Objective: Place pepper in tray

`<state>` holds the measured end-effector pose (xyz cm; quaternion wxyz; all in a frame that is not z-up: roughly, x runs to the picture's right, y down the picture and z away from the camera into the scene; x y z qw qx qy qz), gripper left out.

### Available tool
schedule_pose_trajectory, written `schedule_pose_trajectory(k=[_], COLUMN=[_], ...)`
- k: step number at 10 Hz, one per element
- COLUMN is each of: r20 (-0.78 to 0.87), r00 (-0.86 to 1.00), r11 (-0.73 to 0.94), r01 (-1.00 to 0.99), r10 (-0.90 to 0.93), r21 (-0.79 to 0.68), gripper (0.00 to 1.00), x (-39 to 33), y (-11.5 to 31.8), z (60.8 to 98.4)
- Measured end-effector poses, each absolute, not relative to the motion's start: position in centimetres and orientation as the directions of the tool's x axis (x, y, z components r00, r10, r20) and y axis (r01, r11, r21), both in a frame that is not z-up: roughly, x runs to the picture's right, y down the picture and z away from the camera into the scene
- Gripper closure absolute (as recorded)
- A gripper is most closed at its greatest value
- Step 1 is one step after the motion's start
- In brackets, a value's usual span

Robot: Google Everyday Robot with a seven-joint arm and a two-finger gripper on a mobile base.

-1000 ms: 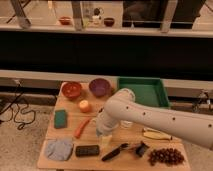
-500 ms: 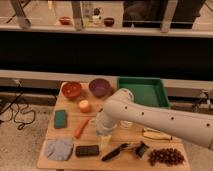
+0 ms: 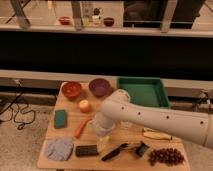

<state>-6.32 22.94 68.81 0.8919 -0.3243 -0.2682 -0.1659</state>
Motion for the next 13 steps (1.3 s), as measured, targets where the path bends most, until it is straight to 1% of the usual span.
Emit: schedule_pose_trajectory(k=[3,7,9,12,13], r20=[0.626,0.683,0.701,0.697,0.693], r00=[0.766,0.706,0.686,0.683,0.685], r11=[0.716,0.707,0.707,0.714,0.713], r01=[0.517,0.579,0.594,0.598,0.6], r10=[-0.144,-0.186,-0.196,-0.217,-0.223], r21=[-0.469,-0.407,-0.383,-0.364,-0.363], gripper=[0.2,0.2,0.2,0.2,0.2], x=[-12.6,-20.3,-21.5,-20.6,-20.2], y=[24.3,24.0,22.8,20.2,20.0], z=[69.7,70.9,72.4,75.3,75.7])
